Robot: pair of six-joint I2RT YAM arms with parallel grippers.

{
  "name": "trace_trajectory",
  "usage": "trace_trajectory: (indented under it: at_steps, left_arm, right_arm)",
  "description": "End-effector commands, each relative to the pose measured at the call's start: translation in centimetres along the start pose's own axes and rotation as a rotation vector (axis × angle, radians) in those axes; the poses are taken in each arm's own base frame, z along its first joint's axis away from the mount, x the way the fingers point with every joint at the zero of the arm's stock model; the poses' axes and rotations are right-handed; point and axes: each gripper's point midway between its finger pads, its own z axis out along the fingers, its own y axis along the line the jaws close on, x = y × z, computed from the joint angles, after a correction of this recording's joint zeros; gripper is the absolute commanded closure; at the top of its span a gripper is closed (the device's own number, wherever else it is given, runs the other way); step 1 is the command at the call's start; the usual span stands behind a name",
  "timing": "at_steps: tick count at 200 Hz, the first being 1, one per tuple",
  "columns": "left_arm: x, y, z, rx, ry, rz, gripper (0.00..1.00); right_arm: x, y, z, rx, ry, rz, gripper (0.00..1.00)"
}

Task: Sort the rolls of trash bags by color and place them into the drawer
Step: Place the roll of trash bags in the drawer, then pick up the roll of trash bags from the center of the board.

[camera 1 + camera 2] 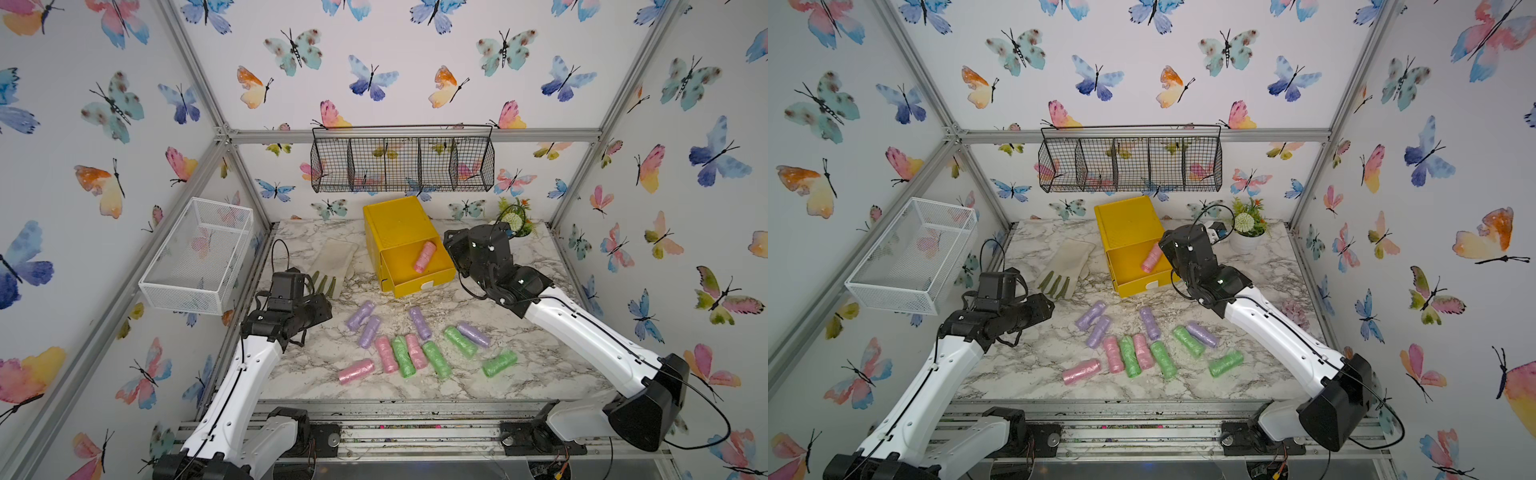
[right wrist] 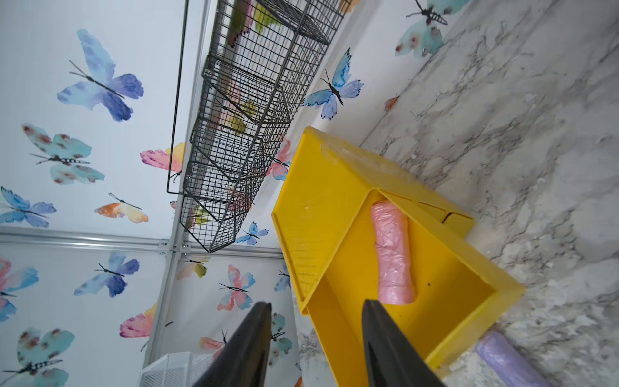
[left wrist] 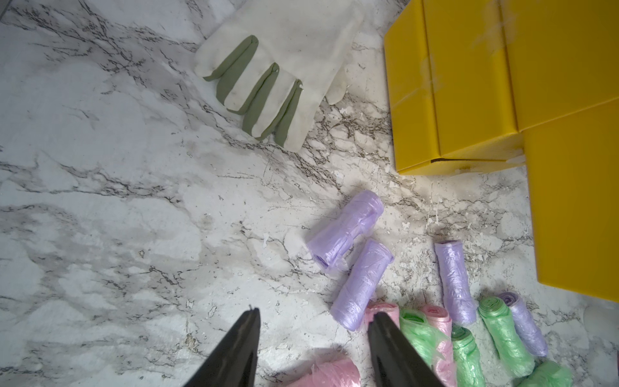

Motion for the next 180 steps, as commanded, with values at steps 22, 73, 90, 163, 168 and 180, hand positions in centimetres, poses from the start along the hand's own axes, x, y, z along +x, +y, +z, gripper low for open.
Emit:
trace_trajectory:
  at_steps: [22, 73, 90, 163, 168, 180]
  left_arm:
    - [1.9, -0.2, 0.2, 0.041, 0.072, 0.027, 0.44]
    - [7.4, -1.3, 2.0, 0.066, 0.222, 0.108, 0.46]
    - [9.8, -2.2, 2.5, 0.058, 0.277, 0.173, 0.45]
    - [14.7, -2.4, 3.9, -0.107, 0.449, 0.386, 0.37]
    - [15.0, -2.3, 4.1, -0.122, 0.461, 0.394, 0.36]
    - [15.5, -2.2, 4.4, -0.139, 0.478, 0.410, 0.34]
  right_arm:
    - [-2.0, -0.6, -3.3, -0.088, -0.007, -0.243, 0.46]
    - [-2.2, -5.8, -4.4, 0.027, 0.065, -0.325, 0.44]
    - [-2.2, -7.1, -4.5, 0.051, 0.078, -0.338, 0.43]
    - [-2.0, -9.4, -4.6, 0.089, 0.102, -0.379, 0.42]
    - [-2.0, -9.5, -4.6, 0.089, 0.104, -0.378, 0.42]
    - [-1.9, -9.6, -4.6, 0.088, 0.109, -0.378, 0.42]
